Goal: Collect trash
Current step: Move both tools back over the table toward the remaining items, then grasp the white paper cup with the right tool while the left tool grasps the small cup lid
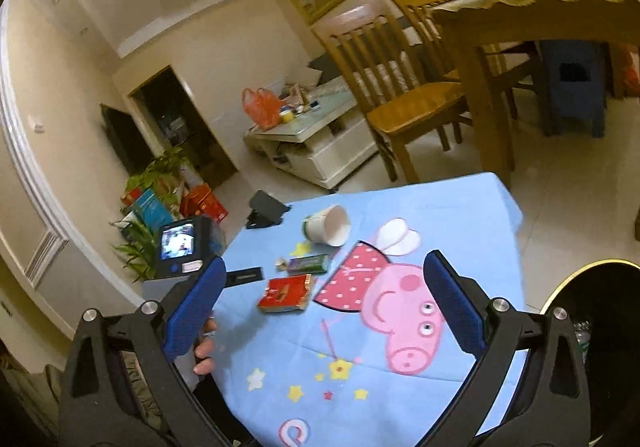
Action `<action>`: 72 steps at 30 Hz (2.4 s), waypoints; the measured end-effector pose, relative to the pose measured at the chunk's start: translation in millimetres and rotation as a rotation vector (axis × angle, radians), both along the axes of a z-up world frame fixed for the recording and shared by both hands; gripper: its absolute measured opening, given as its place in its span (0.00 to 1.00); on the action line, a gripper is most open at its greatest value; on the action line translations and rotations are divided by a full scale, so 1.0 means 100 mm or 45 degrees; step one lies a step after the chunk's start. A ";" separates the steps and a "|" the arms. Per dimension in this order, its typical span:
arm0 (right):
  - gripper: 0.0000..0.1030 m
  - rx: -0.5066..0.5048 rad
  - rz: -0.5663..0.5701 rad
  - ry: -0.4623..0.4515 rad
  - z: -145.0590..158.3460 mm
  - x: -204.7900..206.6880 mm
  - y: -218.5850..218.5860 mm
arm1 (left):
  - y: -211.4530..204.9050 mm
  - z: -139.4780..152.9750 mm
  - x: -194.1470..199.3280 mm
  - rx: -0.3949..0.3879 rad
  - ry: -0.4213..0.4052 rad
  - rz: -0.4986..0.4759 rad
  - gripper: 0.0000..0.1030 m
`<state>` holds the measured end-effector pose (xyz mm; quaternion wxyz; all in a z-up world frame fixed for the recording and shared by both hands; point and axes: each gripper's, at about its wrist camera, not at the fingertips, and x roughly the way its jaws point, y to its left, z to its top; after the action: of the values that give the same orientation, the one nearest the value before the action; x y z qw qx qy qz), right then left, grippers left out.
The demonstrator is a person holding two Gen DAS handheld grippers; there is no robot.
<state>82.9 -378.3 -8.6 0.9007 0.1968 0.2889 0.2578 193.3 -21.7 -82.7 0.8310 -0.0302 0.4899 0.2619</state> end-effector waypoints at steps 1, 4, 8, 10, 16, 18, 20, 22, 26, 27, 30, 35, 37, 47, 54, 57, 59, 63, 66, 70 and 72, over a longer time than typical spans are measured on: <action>0.95 0.002 -0.010 0.010 0.00 0.00 -0.05 | -0.03 0.01 0.00 0.008 0.000 -0.004 0.94; 0.95 -0.019 -0.052 0.025 -0.03 0.01 -0.13 | -0.10 0.02 0.00 0.018 -0.002 -0.024 0.94; 0.95 -0.048 -0.110 0.012 -0.03 -0.01 -0.18 | -0.12 0.04 -0.03 0.025 -0.009 -0.047 0.94; 0.95 -0.058 -0.127 0.014 -0.04 0.01 -0.16 | -0.08 0.04 -0.04 0.010 -0.009 -0.046 0.94; 0.95 -0.127 -0.174 0.059 -0.13 0.16 0.01 | 0.09 0.06 -0.09 -0.021 -0.040 -0.065 0.94; 0.95 -0.185 -0.194 0.079 -0.18 0.23 0.13 | 0.16 0.06 -0.12 -0.041 -0.048 -0.070 0.94; 0.95 -0.232 -0.209 0.107 -0.23 0.31 0.25 | 0.28 0.03 -0.15 -0.072 -0.053 -0.071 0.94; 0.95 -0.269 -0.208 0.129 -0.27 0.37 0.39 | 0.40 0.01 -0.19 -0.109 -0.059 -0.071 0.94; 0.95 -0.366 -0.196 0.037 -0.21 0.33 0.68 | 0.61 0.02 -0.27 -0.147 -0.103 -0.110 0.94; 0.95 -0.404 -0.181 -0.008 -0.18 0.30 0.79 | 0.65 0.03 -0.29 -0.154 -0.121 -0.126 0.93; 0.95 -0.482 -0.109 -0.095 -0.17 0.24 1.06 | 0.74 0.08 -0.36 -0.196 -0.185 -0.201 0.93; 0.95 -0.595 -0.038 -0.053 -0.39 0.28 1.33 | 0.66 0.13 -0.47 -0.212 -0.272 -0.414 0.93; 0.95 -0.580 -0.061 0.045 -0.56 0.40 1.29 | 0.62 0.14 -0.51 -0.197 -0.300 -0.495 0.93; 0.95 -0.602 -0.082 0.194 -0.89 0.99 1.80 | 0.88 0.22 -0.51 -0.121 -0.420 -0.693 0.93; 0.95 -0.505 -0.143 0.258 -0.82 1.91 2.43 | 1.14 0.21 -0.41 -0.151 -0.438 -0.719 0.94; 0.95 -0.624 -0.233 0.277 -0.88 2.10 2.70 | 1.22 0.16 -0.34 -0.143 -0.425 -0.706 0.94; 0.95 -0.722 -0.249 0.318 -0.99 2.21 2.90 | 1.26 0.13 -0.28 -0.162 -0.420 -0.696 0.94; 0.85 -0.803 -0.262 0.349 -1.16 2.29 2.99 | 1.22 0.11 -0.21 -0.196 -0.407 -0.719 0.93; 0.60 -0.683 -0.141 0.410 -1.19 2.22 2.85 | 1.07 0.10 -0.14 -0.176 -0.387 -0.794 0.94; 0.60 -0.561 -0.032 0.382 -0.98 1.86 2.45 | 0.84 0.01 0.08 -0.240 -0.321 -0.911 0.93; 0.60 -0.429 -0.024 0.374 -0.83 1.61 2.12 | 0.71 -0.06 0.19 -0.265 -0.284 -0.981 0.93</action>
<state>244.0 -166.2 -91.6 0.8715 0.0815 0.4542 0.1660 211.9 49.2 -89.1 0.9087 0.0432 0.3962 -0.1241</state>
